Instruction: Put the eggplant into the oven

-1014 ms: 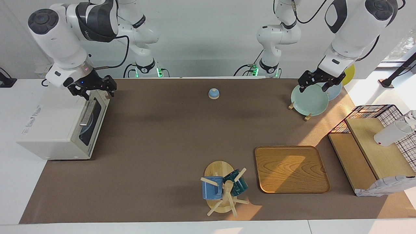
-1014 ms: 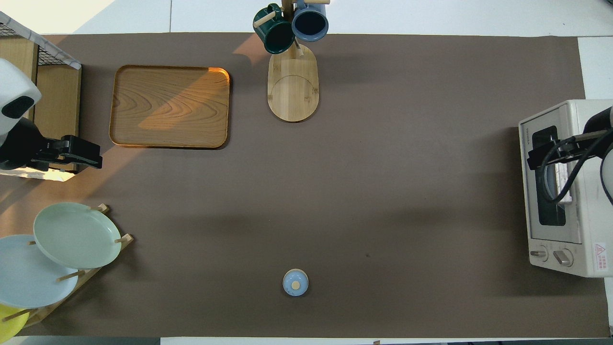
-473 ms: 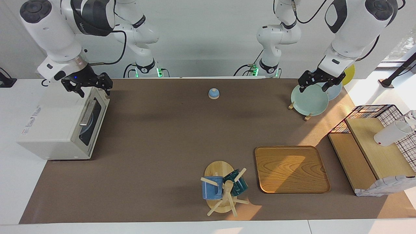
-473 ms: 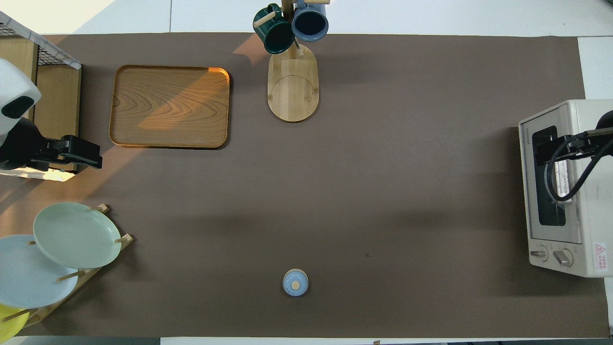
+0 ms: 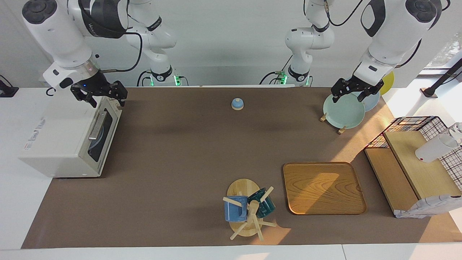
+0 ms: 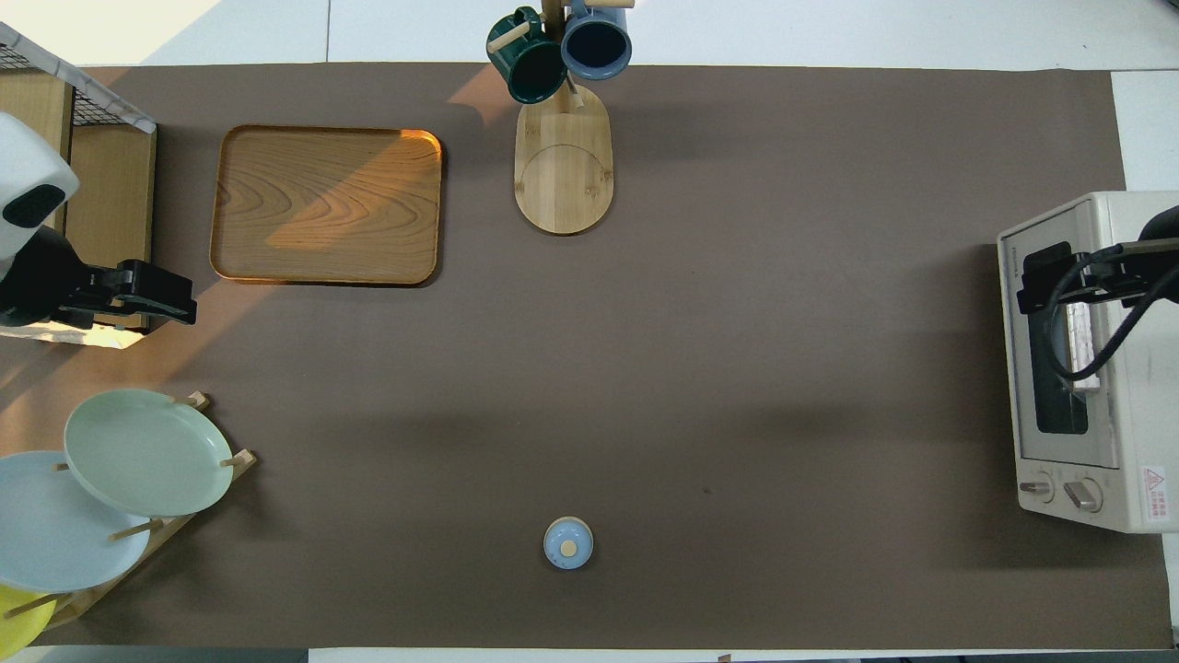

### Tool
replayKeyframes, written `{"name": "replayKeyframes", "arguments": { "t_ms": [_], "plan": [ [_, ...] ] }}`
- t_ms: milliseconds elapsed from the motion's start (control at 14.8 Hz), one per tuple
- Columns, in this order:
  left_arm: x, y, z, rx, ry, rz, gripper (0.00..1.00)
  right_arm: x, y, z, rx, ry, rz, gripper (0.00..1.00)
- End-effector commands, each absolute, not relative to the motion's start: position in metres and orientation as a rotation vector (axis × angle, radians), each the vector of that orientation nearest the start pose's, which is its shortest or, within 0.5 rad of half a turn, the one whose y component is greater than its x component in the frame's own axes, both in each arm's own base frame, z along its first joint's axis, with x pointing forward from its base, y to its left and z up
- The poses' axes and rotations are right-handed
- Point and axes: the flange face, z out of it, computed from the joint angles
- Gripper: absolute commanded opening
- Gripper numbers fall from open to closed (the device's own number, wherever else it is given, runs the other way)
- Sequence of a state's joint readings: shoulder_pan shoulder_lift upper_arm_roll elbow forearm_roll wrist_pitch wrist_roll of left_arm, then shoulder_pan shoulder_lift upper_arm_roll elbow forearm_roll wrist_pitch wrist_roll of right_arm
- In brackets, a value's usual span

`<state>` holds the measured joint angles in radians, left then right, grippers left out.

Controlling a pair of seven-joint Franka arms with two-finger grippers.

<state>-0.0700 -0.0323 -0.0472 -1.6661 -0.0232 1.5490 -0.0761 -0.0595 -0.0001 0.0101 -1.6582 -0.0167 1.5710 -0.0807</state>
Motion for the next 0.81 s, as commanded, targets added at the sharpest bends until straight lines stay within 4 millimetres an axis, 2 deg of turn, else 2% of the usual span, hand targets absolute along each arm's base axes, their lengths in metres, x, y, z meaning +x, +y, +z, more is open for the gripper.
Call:
{"name": "replayKeyframes", "arguments": {
  "t_ms": [0, 338, 541, 744],
  "plan": [
    [0.529, -0.061, 0.6, -3.137, 0.06, 0.135, 1.0, 0.551, -0.029, 0.586, -3.131, -0.022, 0.141, 1.0],
    [0.529, -0.062, 0.6, -3.136, 0.062, 0.135, 1.0, 0.551, -0.026, 0.586, -3.174, -0.056, 0.145, 1.0],
    [0.529, -0.061, 0.6, -3.137, 0.06, 0.135, 1.0, 0.551, -0.011, 0.587, -3.226, -0.121, 0.152, 1.0],
    [0.53, -0.061, 0.6, -3.137, 0.06, 0.138, 1.0, 0.551, -0.011, 0.589, -3.213, -0.11, 0.143, 1.0]
  ]
}}
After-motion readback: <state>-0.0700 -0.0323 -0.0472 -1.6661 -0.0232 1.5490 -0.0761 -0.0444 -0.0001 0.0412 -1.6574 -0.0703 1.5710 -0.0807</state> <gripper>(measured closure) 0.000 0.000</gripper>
